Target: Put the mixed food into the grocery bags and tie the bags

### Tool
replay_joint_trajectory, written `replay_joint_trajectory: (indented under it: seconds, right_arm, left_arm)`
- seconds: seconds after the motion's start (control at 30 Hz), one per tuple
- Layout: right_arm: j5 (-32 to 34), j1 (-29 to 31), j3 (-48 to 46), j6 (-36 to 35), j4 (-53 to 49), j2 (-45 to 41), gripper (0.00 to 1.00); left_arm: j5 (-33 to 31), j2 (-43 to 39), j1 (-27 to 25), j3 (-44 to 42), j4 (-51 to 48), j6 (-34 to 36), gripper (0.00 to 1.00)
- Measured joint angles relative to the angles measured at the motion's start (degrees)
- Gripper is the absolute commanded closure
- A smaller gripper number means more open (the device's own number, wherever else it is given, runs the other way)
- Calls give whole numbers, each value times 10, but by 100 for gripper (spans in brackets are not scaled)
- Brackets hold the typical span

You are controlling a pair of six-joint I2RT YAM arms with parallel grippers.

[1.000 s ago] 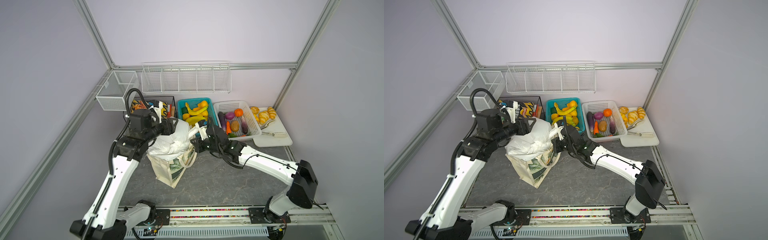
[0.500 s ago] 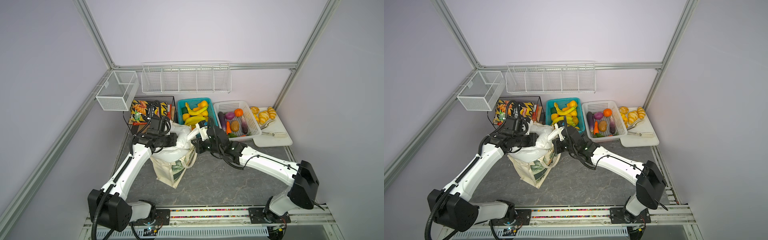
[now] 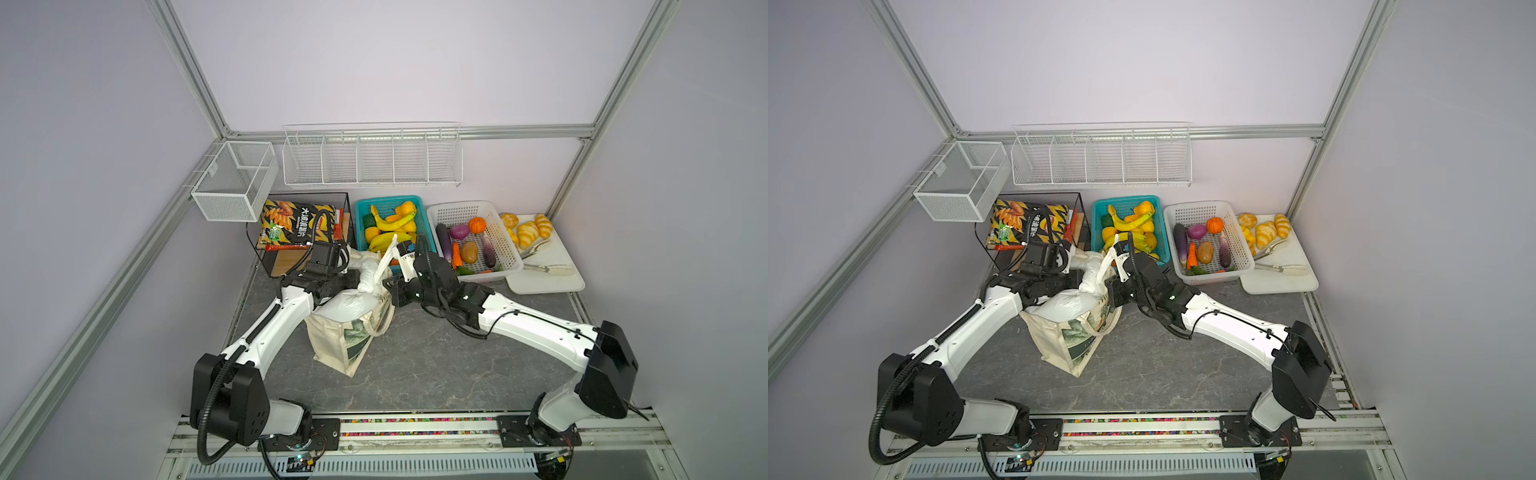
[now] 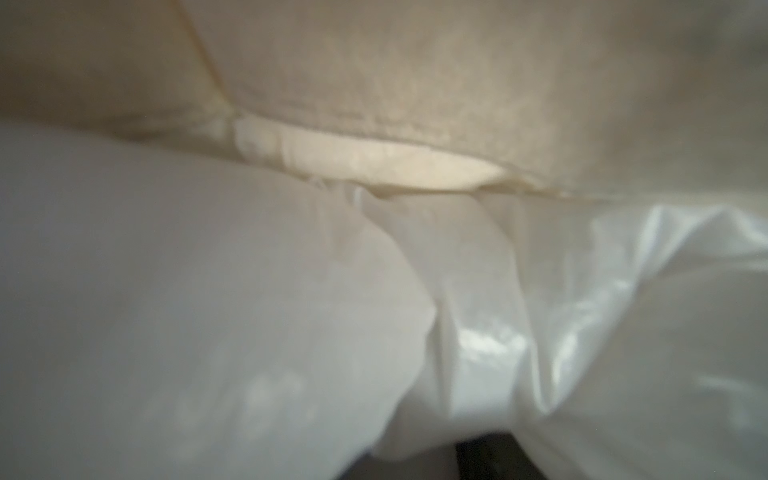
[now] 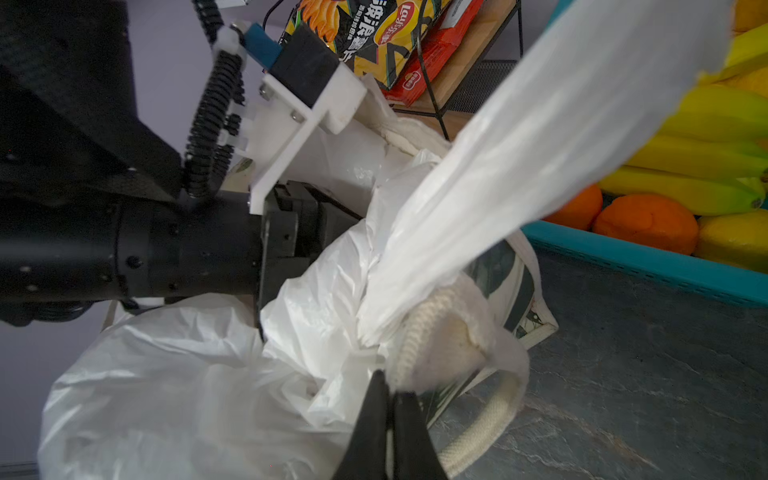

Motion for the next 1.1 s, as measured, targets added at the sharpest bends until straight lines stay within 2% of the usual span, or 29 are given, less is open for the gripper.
replay_joint_trajectory:
  seconds: [0.13, 0.33, 0.47, 0.63, 0.77, 0.93, 1.1]
  right_arm:
    - [-1, 0, 0, -5, 0, 0, 93]
    - [-5, 0, 2, -8, -1, 0, 93]
    - [-6, 0, 2, -12, 0, 0, 93]
    - [-4, 0, 2, -12, 4, 0, 93]
    - [0, 0, 2, -12, 4, 0, 93]
    - [3, 0, 1, -12, 4, 0, 93]
    - [4, 0, 1, -15, 4, 0, 93]
  left_arm:
    - [-28, -9, -12, -24, 24, -12, 51]
    - [-60, -16, -28, -54, 64, -35, 41]
    - [-75, -30, -32, -54, 54, -40, 35]
    - [-106, -83, -33, -26, -6, -38, 28]
    - [-126, -151, -33, 1, -9, -26, 23]
    - [-125, -215, -34, 46, -12, -17, 23]
    - [-80, -246, -36, 61, -76, -21, 29]
